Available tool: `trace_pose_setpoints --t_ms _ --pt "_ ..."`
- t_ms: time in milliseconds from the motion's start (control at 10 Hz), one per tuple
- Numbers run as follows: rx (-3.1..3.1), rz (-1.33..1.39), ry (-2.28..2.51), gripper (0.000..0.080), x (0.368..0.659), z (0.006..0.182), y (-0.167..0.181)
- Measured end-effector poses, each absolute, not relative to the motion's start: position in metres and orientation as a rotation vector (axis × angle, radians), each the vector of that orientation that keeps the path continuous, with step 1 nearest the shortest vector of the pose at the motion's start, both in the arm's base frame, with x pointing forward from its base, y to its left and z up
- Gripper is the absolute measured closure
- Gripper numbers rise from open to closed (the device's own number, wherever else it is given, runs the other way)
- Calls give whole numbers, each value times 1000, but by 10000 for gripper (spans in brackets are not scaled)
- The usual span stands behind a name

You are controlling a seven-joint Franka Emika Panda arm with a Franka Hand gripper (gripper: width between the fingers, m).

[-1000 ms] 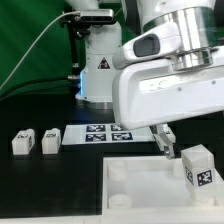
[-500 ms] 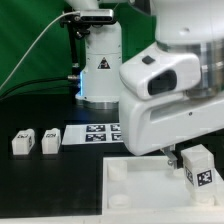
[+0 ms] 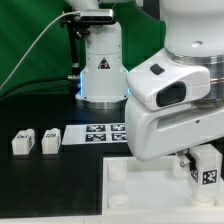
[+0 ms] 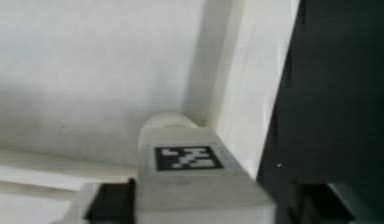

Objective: Assemble one leg

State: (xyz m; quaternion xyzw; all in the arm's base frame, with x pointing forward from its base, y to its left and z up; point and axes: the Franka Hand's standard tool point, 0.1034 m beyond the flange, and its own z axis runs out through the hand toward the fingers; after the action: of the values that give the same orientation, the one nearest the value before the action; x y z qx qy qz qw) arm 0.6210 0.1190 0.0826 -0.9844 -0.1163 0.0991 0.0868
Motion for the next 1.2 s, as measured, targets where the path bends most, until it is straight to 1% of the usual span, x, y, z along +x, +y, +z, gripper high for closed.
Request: trace_pose_setpoints --t_ms 300,500,600,700,1000,1200 --pt "-2943 302 -274 484 621 82 119" --pt "-2957 233 -185 484 625 78 111" --pt "-2964 236 126 484 623 77 109" --pt "-2922 261 380 505 623 77 108" --pt "-2722 327 1014 506 625 76 108" --pt "-2629 354 1295 506 624 75 115"
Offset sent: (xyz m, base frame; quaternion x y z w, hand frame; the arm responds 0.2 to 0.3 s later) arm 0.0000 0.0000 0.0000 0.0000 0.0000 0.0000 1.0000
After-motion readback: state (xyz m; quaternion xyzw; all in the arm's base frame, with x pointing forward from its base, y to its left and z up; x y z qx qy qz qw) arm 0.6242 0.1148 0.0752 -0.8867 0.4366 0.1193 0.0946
